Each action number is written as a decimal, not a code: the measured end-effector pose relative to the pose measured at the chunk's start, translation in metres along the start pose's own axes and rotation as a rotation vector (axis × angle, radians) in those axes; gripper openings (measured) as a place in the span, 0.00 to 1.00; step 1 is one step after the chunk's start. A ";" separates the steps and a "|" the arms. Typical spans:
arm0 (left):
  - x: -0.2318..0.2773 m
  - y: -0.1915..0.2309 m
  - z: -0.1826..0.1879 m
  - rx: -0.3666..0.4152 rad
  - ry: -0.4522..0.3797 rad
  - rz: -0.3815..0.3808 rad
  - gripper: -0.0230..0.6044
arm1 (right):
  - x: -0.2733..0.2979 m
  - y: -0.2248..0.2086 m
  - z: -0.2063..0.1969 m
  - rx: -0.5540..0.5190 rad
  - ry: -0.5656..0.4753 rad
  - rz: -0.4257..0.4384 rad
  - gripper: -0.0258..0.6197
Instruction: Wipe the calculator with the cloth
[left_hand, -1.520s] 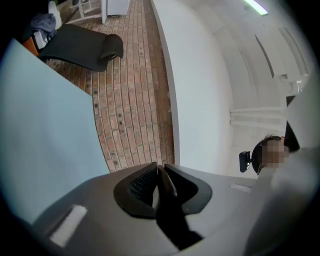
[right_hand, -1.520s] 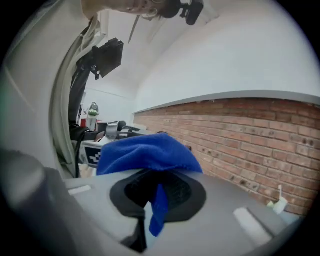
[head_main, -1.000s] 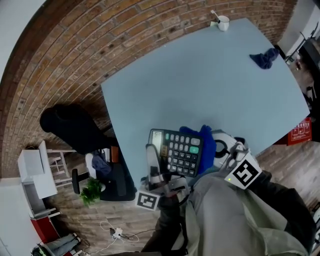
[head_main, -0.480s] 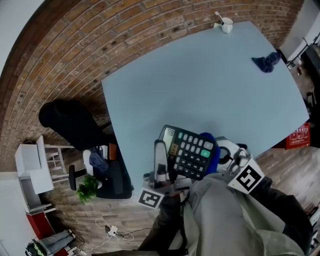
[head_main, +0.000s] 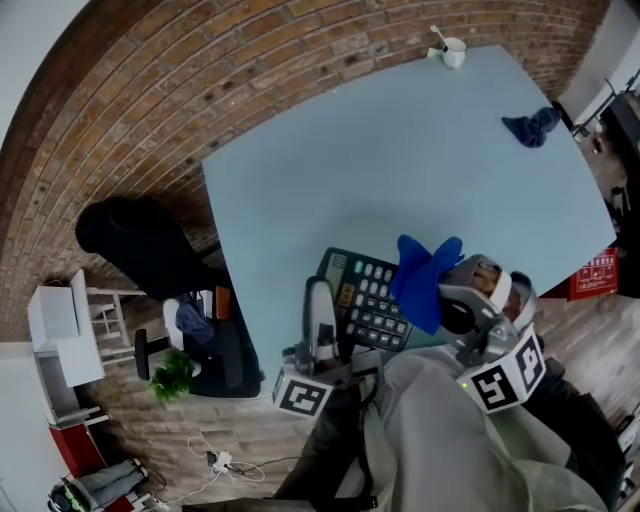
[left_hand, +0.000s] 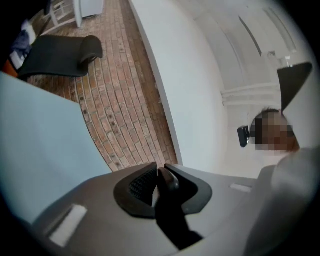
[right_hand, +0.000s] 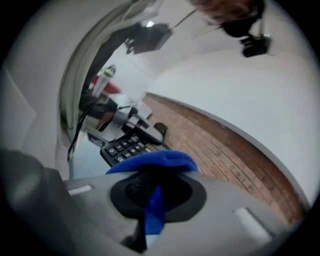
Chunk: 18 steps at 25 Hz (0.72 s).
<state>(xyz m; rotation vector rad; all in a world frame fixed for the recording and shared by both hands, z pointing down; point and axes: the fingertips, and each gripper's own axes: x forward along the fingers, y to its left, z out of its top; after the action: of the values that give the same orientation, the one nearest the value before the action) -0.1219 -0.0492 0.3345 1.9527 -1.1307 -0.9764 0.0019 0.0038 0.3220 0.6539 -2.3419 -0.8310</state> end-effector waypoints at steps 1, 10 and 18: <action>0.000 0.000 -0.003 0.058 0.022 0.020 0.12 | 0.007 0.012 0.002 -0.097 0.052 0.042 0.09; -0.002 -0.009 -0.013 0.106 0.058 0.006 0.13 | 0.035 0.007 0.003 -0.066 0.054 0.099 0.09; -0.004 -0.004 -0.022 0.142 0.098 0.056 0.13 | 0.046 0.027 0.024 -0.073 0.066 0.125 0.09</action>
<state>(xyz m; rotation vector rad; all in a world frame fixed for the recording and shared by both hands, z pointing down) -0.1028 -0.0405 0.3435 2.0450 -1.2205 -0.7809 -0.0534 0.0044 0.3403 0.4915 -2.2559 -0.8221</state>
